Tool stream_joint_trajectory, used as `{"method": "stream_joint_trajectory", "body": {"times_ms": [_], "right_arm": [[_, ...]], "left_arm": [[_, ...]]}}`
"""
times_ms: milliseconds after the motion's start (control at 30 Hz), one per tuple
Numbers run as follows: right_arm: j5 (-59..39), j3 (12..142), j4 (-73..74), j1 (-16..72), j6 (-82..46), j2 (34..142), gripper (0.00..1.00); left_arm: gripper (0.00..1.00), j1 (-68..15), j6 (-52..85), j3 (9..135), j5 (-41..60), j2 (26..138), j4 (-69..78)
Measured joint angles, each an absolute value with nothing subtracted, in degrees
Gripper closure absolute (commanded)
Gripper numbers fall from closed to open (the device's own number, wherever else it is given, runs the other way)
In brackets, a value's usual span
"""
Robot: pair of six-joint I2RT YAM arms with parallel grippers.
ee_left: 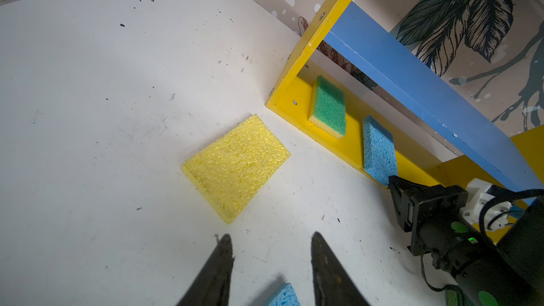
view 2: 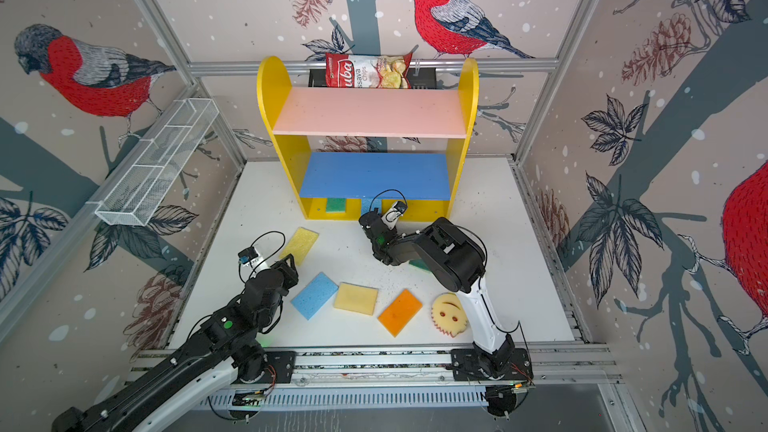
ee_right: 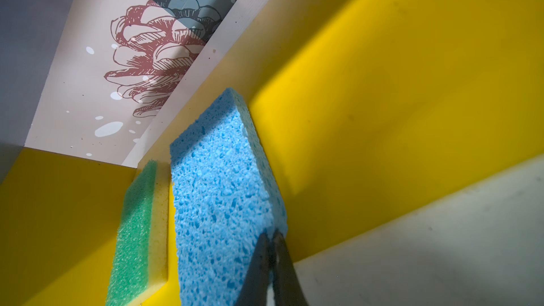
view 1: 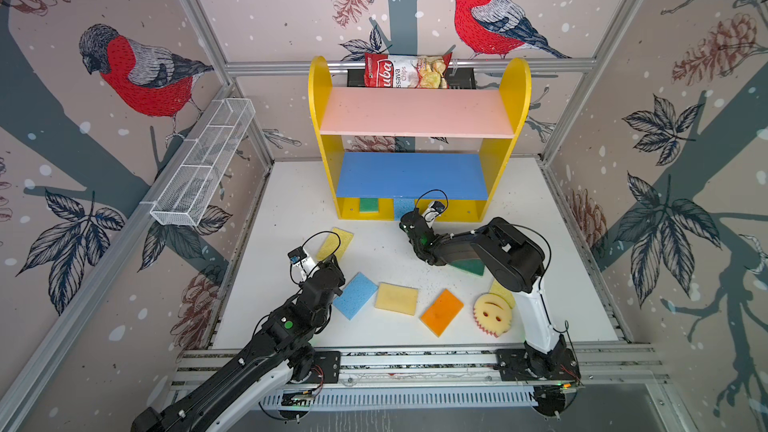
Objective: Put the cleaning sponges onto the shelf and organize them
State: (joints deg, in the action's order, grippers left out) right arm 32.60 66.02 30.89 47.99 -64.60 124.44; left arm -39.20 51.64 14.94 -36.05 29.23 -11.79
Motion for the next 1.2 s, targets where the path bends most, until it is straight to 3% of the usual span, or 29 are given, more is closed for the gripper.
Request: {"method": "stream_joint_trajectory", "body": {"times_ms": [100, 233, 733, 800, 900, 1000, 1200], "right_arm": [[32.97, 66.15, 31.66, 47.81, -64.29, 124.49, 0.68], [32.99, 66.13, 32.88, 47.68, -64.45, 124.46, 0.61], [30.92, 57.60, 33.36, 48.27, -63.13, 118.41, 0.57], [30.22, 56.27, 33.36, 48.69, -63.16, 117.89, 0.65], [28.80, 55.24, 33.76, 49.19, -63.20, 117.69, 0.94], [27.35, 55.02, 34.30, 49.23, -64.38, 117.82, 1.00], [22.81, 55.07, 37.21, 47.09, -65.71, 119.83, 1.00]], "left_arm": [[0.56, -39.20, 51.64, 14.94, -36.10, 29.19, -11.79], [0.56, -39.20, 51.64, 14.94, -36.12, 29.36, -11.79], [0.56, -39.18, 51.68, 14.92, -36.05, 28.99, -12.27], [0.56, -39.18, 52.16, 14.92, -36.07, 28.82, -12.25], [0.56, -39.18, 52.25, 14.90, -36.03, 28.77, -12.27], [0.56, -39.18, 52.29, 14.83, -36.03, 28.73, -12.38], [0.56, -39.18, 52.51, 14.83, -36.03, 28.45, -13.10]]}}
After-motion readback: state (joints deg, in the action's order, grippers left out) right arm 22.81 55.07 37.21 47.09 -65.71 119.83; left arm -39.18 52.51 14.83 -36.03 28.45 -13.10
